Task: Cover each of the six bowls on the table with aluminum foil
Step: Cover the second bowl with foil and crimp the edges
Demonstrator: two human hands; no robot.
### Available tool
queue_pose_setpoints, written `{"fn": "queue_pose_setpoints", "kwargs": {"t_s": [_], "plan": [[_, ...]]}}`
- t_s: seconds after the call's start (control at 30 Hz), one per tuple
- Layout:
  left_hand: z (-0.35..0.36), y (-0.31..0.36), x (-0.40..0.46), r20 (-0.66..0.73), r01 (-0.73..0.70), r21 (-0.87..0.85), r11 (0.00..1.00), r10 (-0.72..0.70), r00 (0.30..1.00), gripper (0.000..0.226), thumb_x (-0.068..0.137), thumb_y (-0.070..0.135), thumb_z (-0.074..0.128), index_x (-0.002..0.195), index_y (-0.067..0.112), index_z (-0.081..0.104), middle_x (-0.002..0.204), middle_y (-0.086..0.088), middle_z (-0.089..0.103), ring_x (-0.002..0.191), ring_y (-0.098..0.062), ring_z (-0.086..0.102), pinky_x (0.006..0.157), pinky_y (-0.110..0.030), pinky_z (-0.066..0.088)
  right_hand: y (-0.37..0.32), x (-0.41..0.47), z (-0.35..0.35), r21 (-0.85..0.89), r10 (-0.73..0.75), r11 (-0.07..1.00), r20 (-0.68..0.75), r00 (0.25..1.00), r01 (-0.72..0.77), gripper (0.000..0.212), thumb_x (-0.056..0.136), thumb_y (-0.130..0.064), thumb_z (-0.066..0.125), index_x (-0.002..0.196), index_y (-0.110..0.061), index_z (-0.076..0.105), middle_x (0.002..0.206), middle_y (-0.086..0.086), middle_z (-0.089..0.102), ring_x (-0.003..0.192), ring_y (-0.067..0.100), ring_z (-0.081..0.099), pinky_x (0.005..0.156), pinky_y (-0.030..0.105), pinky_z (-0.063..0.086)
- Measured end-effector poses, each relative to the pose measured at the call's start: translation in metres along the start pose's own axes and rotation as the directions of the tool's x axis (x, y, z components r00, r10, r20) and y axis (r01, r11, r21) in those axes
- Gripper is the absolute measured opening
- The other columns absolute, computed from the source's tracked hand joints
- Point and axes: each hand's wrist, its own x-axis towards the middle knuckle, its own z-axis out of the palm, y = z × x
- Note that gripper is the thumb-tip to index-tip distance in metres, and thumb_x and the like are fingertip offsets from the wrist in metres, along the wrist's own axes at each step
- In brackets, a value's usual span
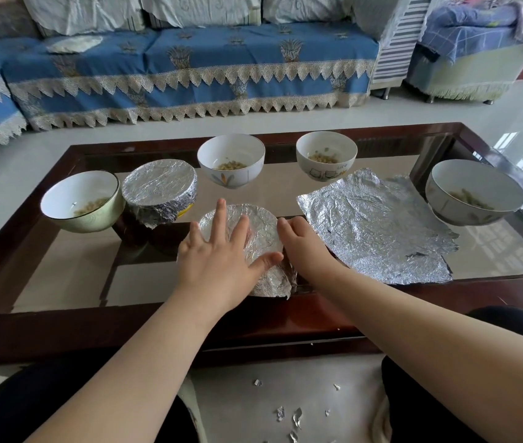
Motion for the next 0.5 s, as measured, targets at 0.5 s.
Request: {"fn": "queue_pose_setpoints", "kwargs": {"t_s": [0.5], "plan": [[0.009,-0.022,0.019,0.009,-0.287,-0.082,0.954,0.289,0.957,0.113,0.047,0.096,-0.025,0.151,0.058,0.0,0.166,0.009,-0.012,0.152,-0.031,-0.013,0.121,-0.054,-0.005,0.01,-0.007,0.005,0.049,-0.053,0.997,-0.072,0.996,0.056,0.037,0.102,-0.038,0.04,0.068,-0.025,0.044,0.061,-0.008,0.044,0.056,0.008,0.041,0.056,0.027,0.03]]}}
